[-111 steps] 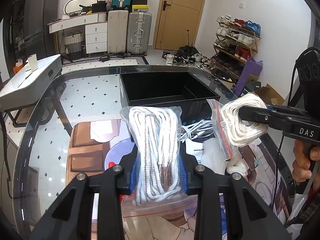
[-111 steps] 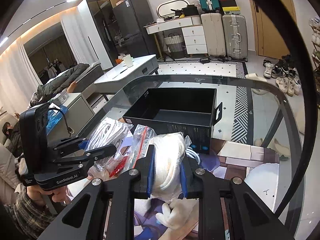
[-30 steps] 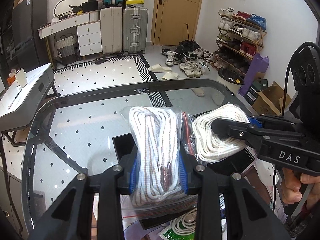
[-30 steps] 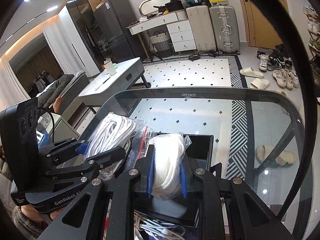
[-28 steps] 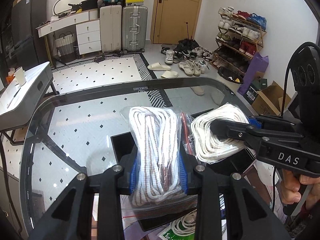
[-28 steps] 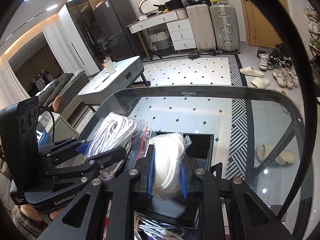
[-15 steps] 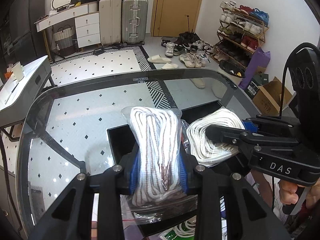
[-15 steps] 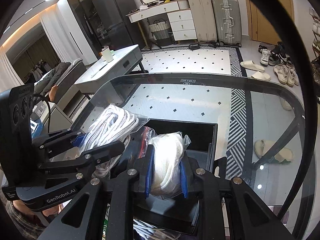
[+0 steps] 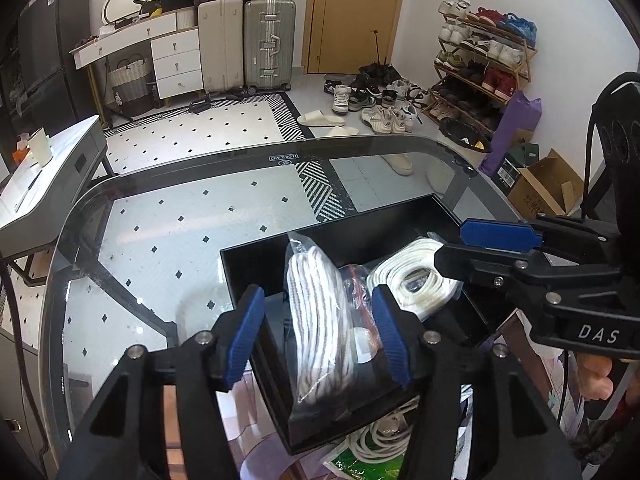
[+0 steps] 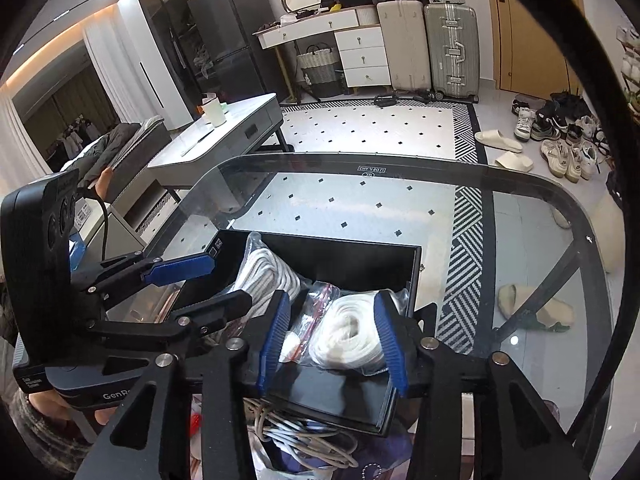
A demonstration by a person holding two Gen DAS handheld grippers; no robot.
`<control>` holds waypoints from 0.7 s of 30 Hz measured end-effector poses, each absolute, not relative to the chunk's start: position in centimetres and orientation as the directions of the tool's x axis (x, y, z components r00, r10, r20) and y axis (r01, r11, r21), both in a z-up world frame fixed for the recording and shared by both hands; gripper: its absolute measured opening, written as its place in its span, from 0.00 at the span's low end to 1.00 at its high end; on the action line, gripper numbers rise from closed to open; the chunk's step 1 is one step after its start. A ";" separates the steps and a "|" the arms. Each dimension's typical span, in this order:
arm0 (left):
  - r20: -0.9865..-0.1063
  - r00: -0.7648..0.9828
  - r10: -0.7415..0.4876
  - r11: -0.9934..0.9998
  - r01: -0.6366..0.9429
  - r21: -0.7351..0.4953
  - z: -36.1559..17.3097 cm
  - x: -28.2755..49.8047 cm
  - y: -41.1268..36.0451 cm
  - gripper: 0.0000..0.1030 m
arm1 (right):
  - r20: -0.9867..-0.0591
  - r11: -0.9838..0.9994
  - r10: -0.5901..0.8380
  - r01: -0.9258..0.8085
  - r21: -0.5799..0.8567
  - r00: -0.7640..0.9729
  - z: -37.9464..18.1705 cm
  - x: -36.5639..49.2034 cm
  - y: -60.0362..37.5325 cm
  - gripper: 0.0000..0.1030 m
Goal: Organize soft objects
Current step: 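Lower both rope bags into the black box and open both tools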
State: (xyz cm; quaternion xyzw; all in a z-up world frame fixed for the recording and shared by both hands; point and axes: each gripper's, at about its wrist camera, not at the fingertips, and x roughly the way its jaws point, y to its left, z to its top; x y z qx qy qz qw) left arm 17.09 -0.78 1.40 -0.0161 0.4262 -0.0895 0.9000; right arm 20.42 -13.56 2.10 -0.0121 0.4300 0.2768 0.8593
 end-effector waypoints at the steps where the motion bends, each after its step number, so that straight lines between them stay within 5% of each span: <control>1: -0.765 0.620 -0.173 0.984 0.146 -0.105 1.5 17.0 -0.8 0.56 | -0.744 0.847 0.465 -0.484 0.217 0.480 2.3 20.2 -13.8 0.48; 5: -0.750 0.639 -0.172 0.984 0.152 -0.096 2.1 16.3 -0.9 0.71 | -0.735 0.849 0.466 -0.482 0.214 0.494 3.0 19.3 -14.8 0.72; 9: -0.745 0.650 -0.150 0.988 0.129 -0.086 2.6 15.6 -0.4 0.79 | -0.730 0.844 0.475 -0.489 0.220 0.491 3.4 18.3 -15.6 0.76; 15: -0.736 0.664 -0.128 0.991 0.112 -0.072 2.8 14.2 -0.1 0.95 | -0.727 0.844 0.475 -0.490 0.217 0.496 3.7 16.6 -16.4 0.99; 21: -0.724 0.680 -0.121 0.993 0.096 -0.075 3.1 12.7 0.6 1.00 | -0.733 0.846 0.470 -0.487 0.215 0.492 3.6 14.6 -17.3 0.99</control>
